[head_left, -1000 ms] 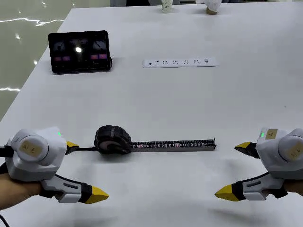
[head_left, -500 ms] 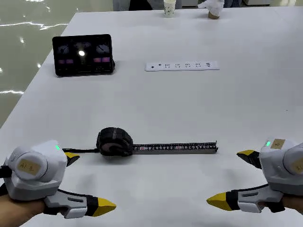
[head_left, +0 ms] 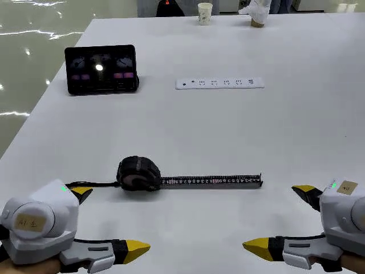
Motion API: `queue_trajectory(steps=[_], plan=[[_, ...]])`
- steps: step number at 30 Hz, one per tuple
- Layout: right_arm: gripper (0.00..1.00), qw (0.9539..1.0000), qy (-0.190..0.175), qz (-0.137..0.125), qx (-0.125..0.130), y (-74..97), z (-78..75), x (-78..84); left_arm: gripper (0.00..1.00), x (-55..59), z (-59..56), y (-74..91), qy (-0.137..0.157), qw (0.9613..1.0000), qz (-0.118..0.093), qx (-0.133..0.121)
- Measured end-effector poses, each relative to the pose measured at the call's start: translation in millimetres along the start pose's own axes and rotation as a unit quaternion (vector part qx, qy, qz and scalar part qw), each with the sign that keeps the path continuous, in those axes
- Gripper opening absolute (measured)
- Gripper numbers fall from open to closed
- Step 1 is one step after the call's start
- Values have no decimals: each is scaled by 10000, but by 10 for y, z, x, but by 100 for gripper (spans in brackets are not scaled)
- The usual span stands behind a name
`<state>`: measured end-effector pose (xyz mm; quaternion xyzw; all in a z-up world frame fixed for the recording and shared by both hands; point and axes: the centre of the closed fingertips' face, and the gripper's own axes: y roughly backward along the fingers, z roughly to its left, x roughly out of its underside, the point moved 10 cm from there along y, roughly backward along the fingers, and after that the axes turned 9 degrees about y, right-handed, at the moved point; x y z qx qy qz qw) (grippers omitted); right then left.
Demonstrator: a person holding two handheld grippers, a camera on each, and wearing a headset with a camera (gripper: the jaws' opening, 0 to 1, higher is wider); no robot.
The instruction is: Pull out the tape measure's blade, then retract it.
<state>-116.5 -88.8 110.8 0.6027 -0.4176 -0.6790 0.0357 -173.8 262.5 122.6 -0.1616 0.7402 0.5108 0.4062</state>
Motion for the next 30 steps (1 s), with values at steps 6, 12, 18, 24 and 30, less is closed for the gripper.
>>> queue_trajectory(steps=[6, 12, 18, 24, 30], plan=[[99, 9997, -155, -177, 55, 10, 60, -34, 99, 32, -66, 12, 108, 9996, -211, -163], [99, 9991, -231, -298, 192, 43, 94, -55, 99, 53, -135, 12, 220, 9990, -320, -206], [99, 9982, -282, -386, 362, 73, 101, -76, 99, 32, -178, 26, 336, 9974, -497, -390], [99, 9979, -293, -414, 406, 69, 128, -92, 99, 19, -221, 18, 232, 9972, -515, -484], [99, 9970, -359, -489, 480, 61, 133, -108, 99, -1, -222, 2, 335, 9956, -623, -619]])
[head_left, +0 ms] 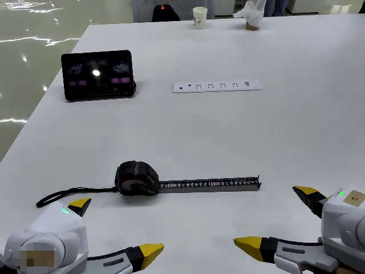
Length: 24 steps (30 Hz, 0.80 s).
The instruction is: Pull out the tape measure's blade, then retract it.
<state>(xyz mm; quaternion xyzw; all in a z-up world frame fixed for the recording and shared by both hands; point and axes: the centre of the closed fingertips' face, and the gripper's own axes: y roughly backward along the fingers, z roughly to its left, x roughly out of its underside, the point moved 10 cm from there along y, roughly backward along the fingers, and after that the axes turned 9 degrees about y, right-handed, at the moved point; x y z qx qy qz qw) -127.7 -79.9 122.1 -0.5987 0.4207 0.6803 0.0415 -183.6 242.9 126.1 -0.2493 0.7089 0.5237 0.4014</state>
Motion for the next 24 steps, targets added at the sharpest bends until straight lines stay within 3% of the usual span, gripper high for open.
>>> queue_trajectory(steps=[24], plan=[[99, 10000, 27, 45, -78, 17, 6, 25, 99, -34, -1, -34, -82, 9999, -38, -57]])
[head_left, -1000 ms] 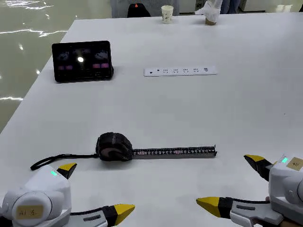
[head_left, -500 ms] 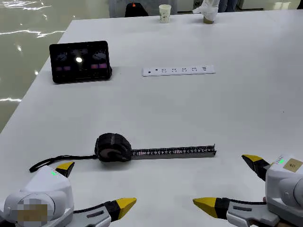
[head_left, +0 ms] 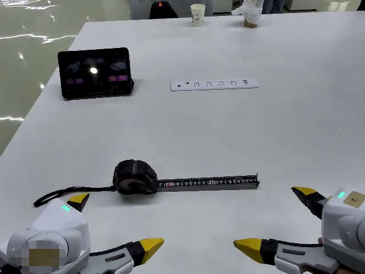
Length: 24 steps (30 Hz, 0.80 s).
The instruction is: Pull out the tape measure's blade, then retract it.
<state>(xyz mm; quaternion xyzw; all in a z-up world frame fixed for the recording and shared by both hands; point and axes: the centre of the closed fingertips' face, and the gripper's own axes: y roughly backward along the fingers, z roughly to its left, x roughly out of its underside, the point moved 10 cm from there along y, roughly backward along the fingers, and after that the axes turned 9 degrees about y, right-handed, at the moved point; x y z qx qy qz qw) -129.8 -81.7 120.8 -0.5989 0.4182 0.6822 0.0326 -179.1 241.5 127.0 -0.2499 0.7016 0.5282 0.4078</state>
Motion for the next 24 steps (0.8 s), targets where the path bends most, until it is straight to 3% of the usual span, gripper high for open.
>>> queue_trajectory(steps=[8, 11, 24], plan=[[99, 9999, 64, -75, -119, -11, -19, -11, 99, 10, 12, -23, 17, 10000, 35, -20], [99, 9994, 165, -221, -226, -8, -38, -15, 99, 11, 17, -29, 25, 10000, 37, -13], [99, 9971, 357, -171, -655, -45, -164, 23, 99, 15, 68, -73, 54, 9999, 91, -19]])
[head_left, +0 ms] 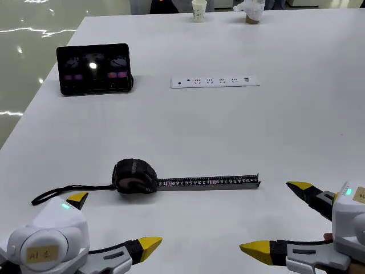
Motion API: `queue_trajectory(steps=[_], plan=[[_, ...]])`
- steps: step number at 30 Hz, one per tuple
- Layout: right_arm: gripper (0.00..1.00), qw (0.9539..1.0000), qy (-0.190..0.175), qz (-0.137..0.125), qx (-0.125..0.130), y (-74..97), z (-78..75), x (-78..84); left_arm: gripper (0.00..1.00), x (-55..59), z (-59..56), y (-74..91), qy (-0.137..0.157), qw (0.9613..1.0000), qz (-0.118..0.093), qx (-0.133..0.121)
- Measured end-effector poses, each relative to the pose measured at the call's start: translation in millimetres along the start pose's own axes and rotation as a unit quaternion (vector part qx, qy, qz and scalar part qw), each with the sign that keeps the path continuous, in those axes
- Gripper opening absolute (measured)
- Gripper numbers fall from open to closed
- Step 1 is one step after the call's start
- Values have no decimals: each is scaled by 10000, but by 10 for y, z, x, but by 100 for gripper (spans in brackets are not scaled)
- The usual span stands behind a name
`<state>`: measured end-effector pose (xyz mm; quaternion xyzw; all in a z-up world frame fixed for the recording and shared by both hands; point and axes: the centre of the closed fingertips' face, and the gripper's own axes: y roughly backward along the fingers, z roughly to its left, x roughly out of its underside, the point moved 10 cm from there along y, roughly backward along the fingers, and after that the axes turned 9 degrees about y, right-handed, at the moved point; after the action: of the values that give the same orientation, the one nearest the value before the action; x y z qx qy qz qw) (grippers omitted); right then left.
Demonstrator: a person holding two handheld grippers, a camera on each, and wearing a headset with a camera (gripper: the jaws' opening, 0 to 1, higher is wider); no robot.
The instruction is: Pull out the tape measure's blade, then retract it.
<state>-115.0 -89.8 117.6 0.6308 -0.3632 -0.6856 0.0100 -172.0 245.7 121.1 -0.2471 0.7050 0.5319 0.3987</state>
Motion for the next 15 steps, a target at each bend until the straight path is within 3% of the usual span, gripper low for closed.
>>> queue_trajectory(steps=[7, 11, 15], plan=[[95, 9996, 167, 60, -237, -37, -95, 17, 98, -9, 29, -26, -7, 10000, 42, 6], [93, 9989, 325, 91, -325, -64, -171, 18, 99, -41, 61, -40, 40, 9998, -84, -195], [92, 9980, 441, 145, -428, -102, -251, 23, 99, -48, 54, -69, 119, 9997, -78, -220]])
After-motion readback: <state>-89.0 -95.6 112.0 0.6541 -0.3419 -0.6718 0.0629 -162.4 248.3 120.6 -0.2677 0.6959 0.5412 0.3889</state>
